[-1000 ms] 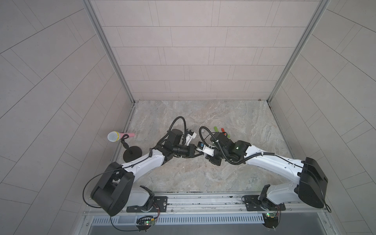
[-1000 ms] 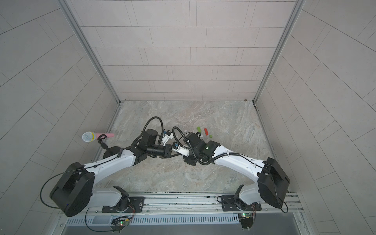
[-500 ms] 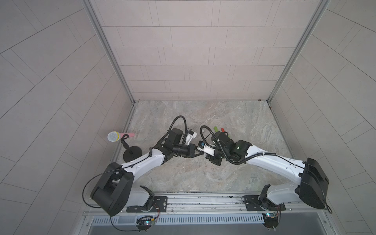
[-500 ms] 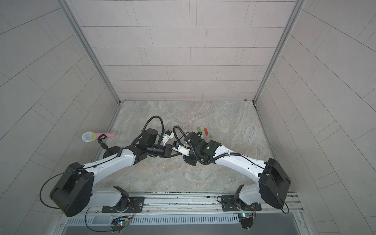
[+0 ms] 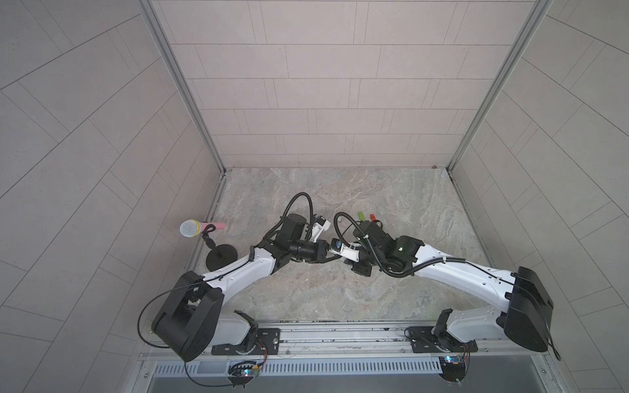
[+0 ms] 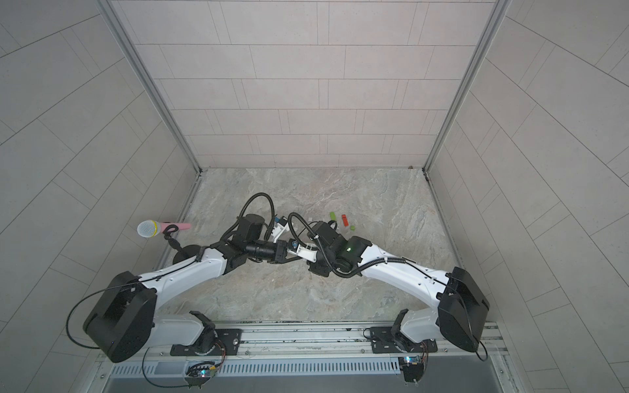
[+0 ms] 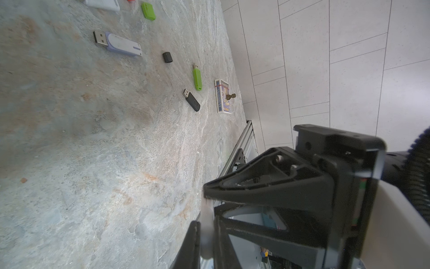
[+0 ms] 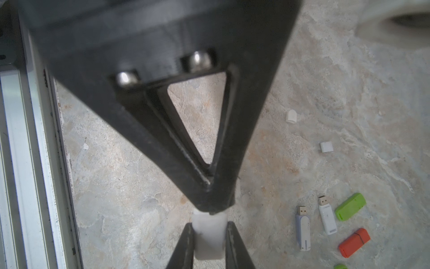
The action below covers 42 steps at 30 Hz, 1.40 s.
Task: Close the usb drive cover
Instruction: Close the cover of the USB drive.
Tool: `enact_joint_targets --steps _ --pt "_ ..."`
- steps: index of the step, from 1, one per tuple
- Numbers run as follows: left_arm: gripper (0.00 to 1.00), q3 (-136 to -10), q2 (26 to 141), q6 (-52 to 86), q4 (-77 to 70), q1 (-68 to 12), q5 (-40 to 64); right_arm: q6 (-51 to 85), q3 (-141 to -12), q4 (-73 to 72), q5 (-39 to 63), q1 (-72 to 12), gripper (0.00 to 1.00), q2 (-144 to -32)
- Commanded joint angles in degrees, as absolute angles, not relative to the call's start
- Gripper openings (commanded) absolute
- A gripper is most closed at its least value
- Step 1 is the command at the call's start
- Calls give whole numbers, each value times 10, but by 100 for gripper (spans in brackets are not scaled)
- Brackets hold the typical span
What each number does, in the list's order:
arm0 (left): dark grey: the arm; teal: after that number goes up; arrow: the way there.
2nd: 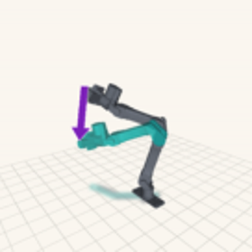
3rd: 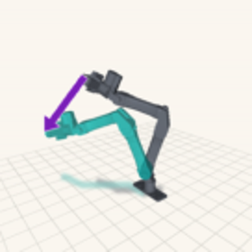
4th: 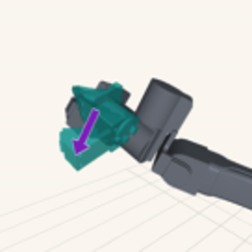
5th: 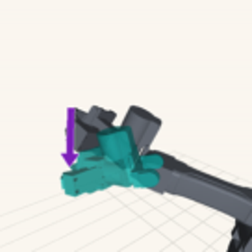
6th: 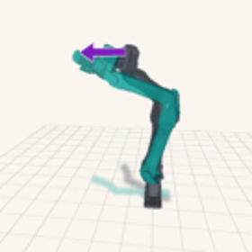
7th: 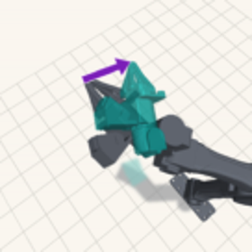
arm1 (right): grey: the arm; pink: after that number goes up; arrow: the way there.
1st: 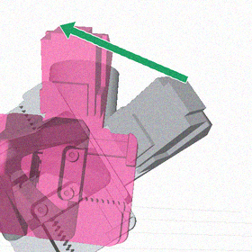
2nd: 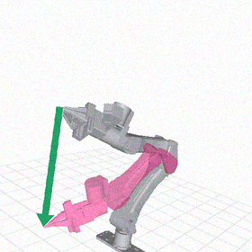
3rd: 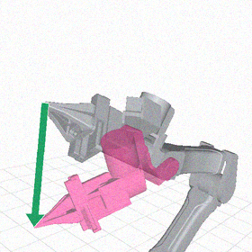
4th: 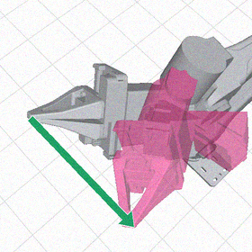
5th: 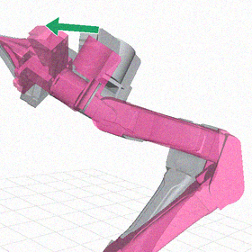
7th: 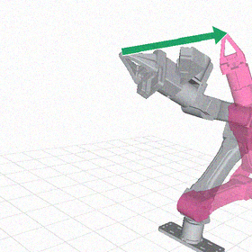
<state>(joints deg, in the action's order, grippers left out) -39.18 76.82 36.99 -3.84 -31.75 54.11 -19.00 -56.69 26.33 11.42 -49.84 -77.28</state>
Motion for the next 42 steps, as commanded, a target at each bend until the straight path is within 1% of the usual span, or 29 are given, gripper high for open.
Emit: enact_joint_targets --steps 1,9,14,19,21,23,28,30,31,37,38,40,42 --pt "9 -396 768 354 -29 -332 557 -203 -594 163 148 -509 15 -749" --pt "9 -389 771 373 -56 -333 580 -171 -615 118 194 -508 15 -752" --pt "9 -379 773 408 -104 -333 602 -161 -626 95 206 -508 15 -755" --pt "9 -380 771 411 -107 -333 608 -151 -621 83 208 -504 15 -745" --pt "9 -382 763 411 -103 -333 601 -164 -603 85 182 -503 14 -739" --pt "11 -385 747 410 -93 -333 580 -175 -582 99 159 -501 14 -729" --pt "14 -397 720 393 -53 -332 523 -182 -544 122 142 -500 13 -706" --pt "18 -400 718 394 -52 -332 512 -178 -533 126 143 -500 13 -699" --pt "22 -400 718 396 -53 -331 509 -178 -529 127 143 -500 13 -696" --pt "31 -398 707 411 -71 -331 499 -177 -514 139 137 -500 13 -691" --pt "33 -400 705 411 -70 -331 497 -175 -512 140 134 -500 13 -691" --pt "41 -399 701 411 -69 -331 488 -174 -508 142 129 -500 13 -691" --pt "45 -397 694 411 -65 -330 477 -171 -504 143 125 -500 13 -689"
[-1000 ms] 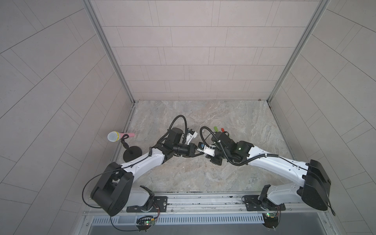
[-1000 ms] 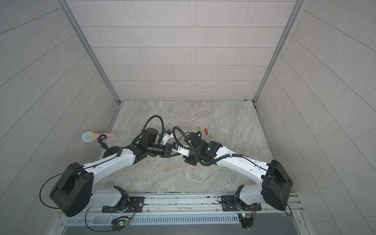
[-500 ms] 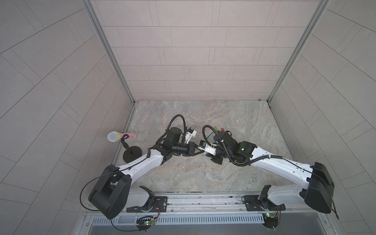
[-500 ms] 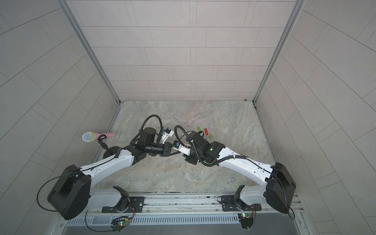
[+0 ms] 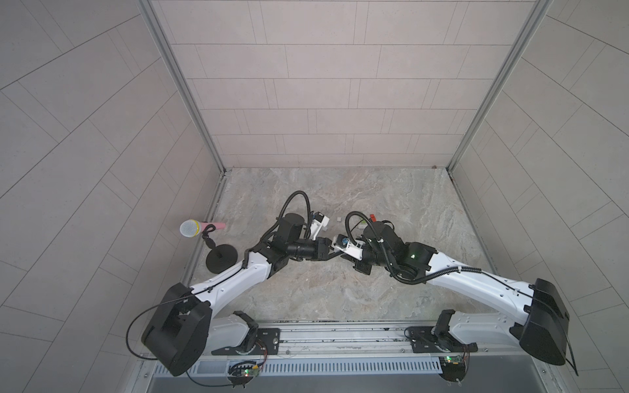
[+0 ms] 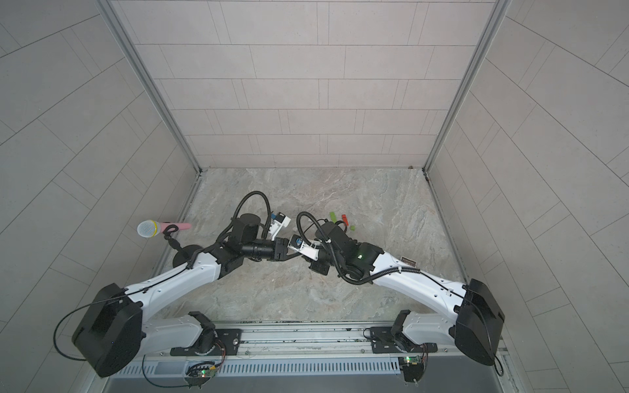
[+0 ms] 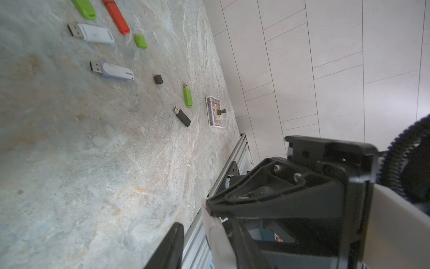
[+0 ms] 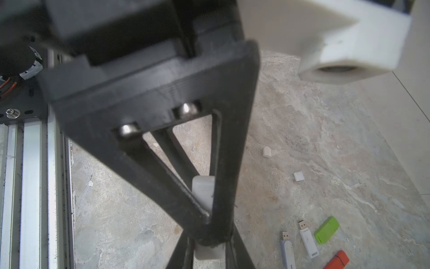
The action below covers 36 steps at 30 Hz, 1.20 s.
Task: Close the usb drive cover
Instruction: Close the cover of the USB drive.
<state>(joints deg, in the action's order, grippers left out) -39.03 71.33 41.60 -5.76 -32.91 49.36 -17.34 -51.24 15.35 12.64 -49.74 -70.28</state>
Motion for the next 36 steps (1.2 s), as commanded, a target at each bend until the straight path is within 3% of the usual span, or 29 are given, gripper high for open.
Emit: enact_joint_targets --steps 1,9,15,24,34,36 --pt "47 -397 689 409 -60 -329 468 -169 -502 143 122 -500 13 -688" --pt "51 -386 665 404 -49 -326 432 -162 -497 143 116 -501 13 -686" --pt "31 -389 668 394 -32 -326 437 -161 -503 142 113 -501 13 -690" --pt "18 -396 672 374 1 -326 440 -150 -521 142 95 -500 13 -707" --pt "20 -403 683 387 -5 -326 451 -154 -525 145 114 -500 12 -711" --pt "28 -405 687 390 -7 -326 455 -152 -523 146 109 -500 12 -712"
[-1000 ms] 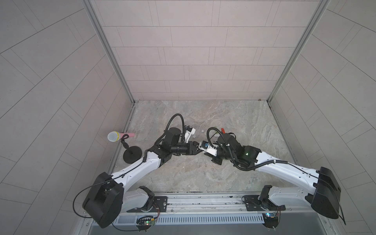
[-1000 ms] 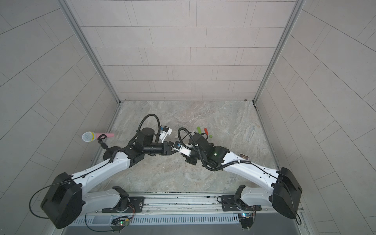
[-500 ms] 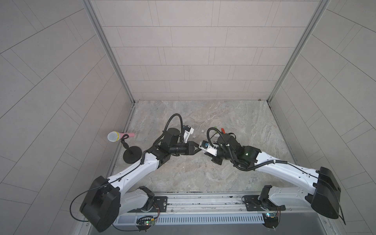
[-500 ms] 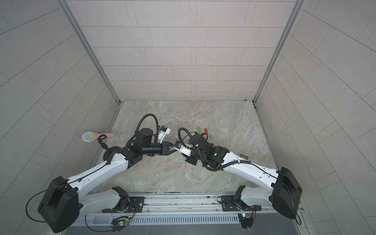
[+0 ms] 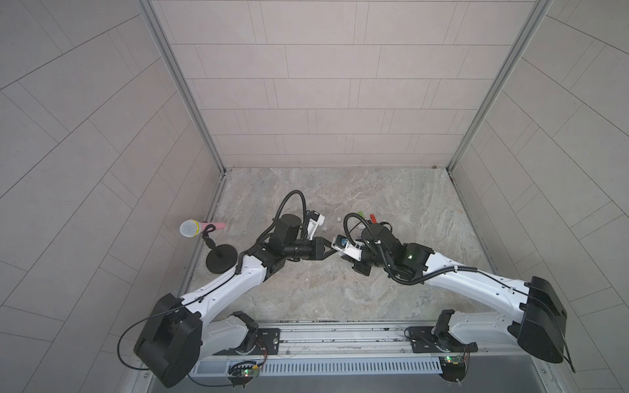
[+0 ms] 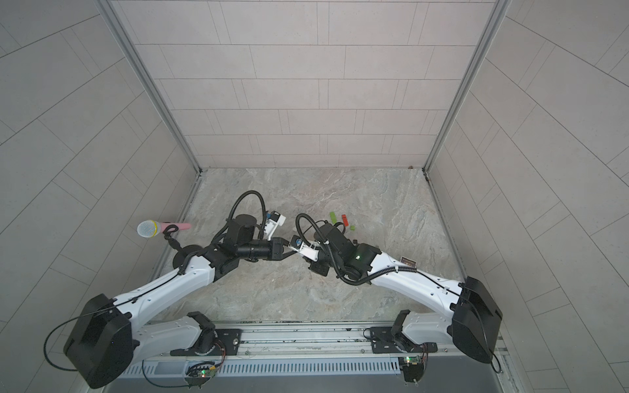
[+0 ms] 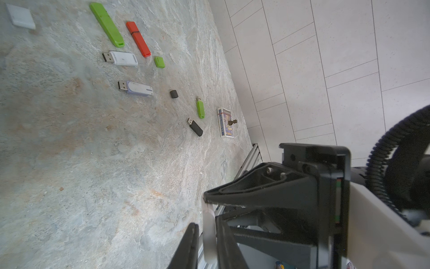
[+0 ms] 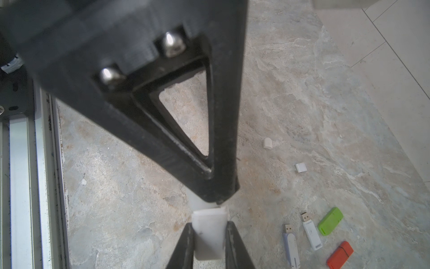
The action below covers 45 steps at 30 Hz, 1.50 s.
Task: Close the usb drive cover
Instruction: Close the cover of the USB drive.
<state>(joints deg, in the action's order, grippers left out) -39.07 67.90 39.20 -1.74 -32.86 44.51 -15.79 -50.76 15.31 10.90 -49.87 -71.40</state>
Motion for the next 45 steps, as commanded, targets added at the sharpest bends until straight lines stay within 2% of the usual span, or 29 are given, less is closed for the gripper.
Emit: enact_joint_targets --steps 1,6,18,28,35,45 --pt "29 -406 686 390 -7 -326 455 -152 -522 147 106 -500 12 -712" --pt "39 -404 676 387 4 -326 439 -147 -519 150 95 -500 12 -712" --pt "38 -404 676 388 -4 -326 438 -144 -520 151 98 -500 12 -718" --pt "23 -399 691 411 -46 -326 453 -147 -523 150 112 -501 12 -717" --pt "1 -400 697 408 -27 -326 448 -151 -528 149 109 -500 12 -718" --pt "0 -407 729 411 -27 -329 486 -159 -566 145 109 -504 11 -734"
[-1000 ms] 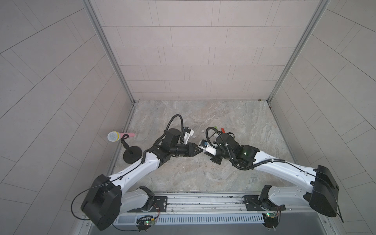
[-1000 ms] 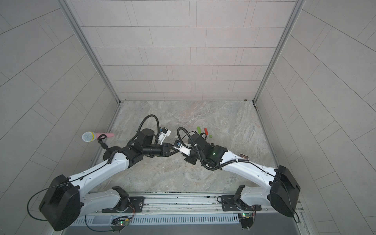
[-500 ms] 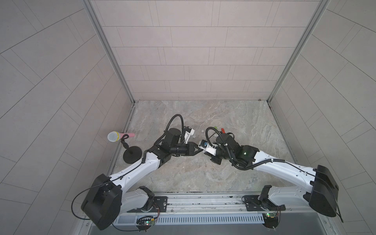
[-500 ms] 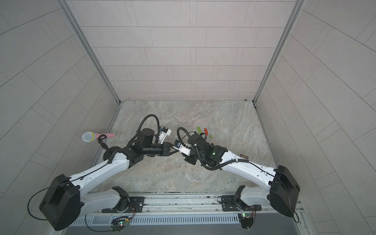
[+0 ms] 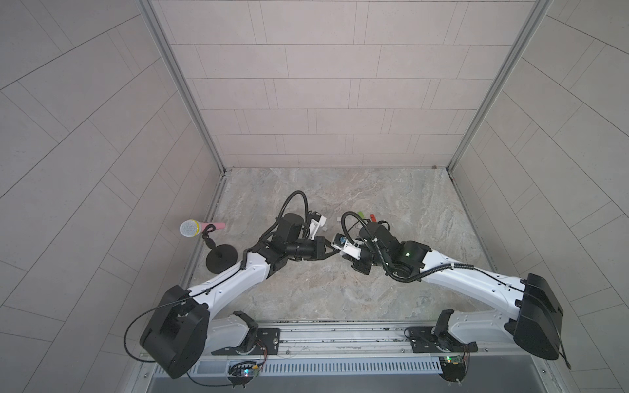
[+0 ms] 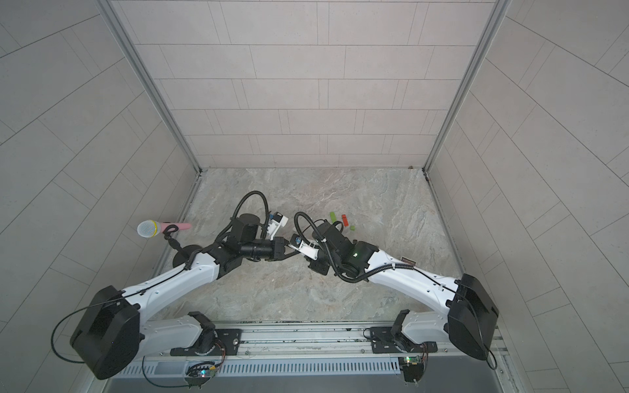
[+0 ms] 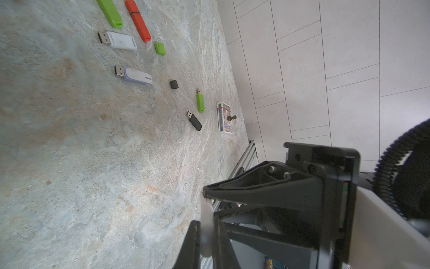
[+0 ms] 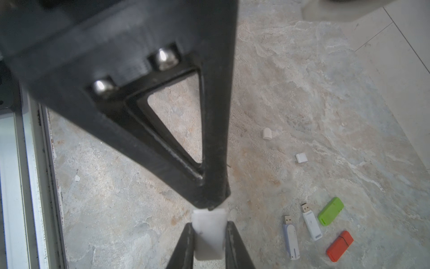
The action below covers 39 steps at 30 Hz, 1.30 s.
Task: Close the usb drive cover
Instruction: Close the cover of the USB drive, then place the USB drive at the center of the board.
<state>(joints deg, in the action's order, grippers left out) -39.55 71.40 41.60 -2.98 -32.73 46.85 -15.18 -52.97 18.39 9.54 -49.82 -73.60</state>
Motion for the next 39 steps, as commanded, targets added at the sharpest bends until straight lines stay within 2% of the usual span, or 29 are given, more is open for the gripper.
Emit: enact_joint_targets --steps 1,7,11,13,15,16,18,20,22,24,32,39 --pt "0 -406 731 411 -28 -329 489 -158 -573 144 109 -504 11 -737" --pt "0 -406 742 406 -28 -330 500 -152 -598 140 123 -507 9 -749" --pt "0 -410 729 399 -13 -330 481 -146 -578 138 97 -505 9 -741" --pt "5 -418 719 386 5 -329 464 -144 -559 139 88 -501 8 -731" --pt "20 -425 713 380 22 -329 448 -139 -534 141 82 -495 8 -720" --pt "23 -426 710 379 24 -328 442 -135 -525 142 79 -492 8 -715" --pt "40 -426 699 380 32 -326 419 -120 -501 144 78 -478 8 -703" --pt "45 -419 686 380 34 -323 400 -101 -482 146 78 -462 8 -694" --pt "55 -410 671 384 34 -319 379 -81 -465 147 87 -441 9 -689" --pt "60 -399 658 387 31 -316 359 -52 -455 147 97 -416 9 -693" --pt "63 -380 593 351 63 -313 269 89 -503 181 131 -264 10 -778" --pt "65 -353 543 326 64 -312 221 100 -651 307 88 -170 10 -926"
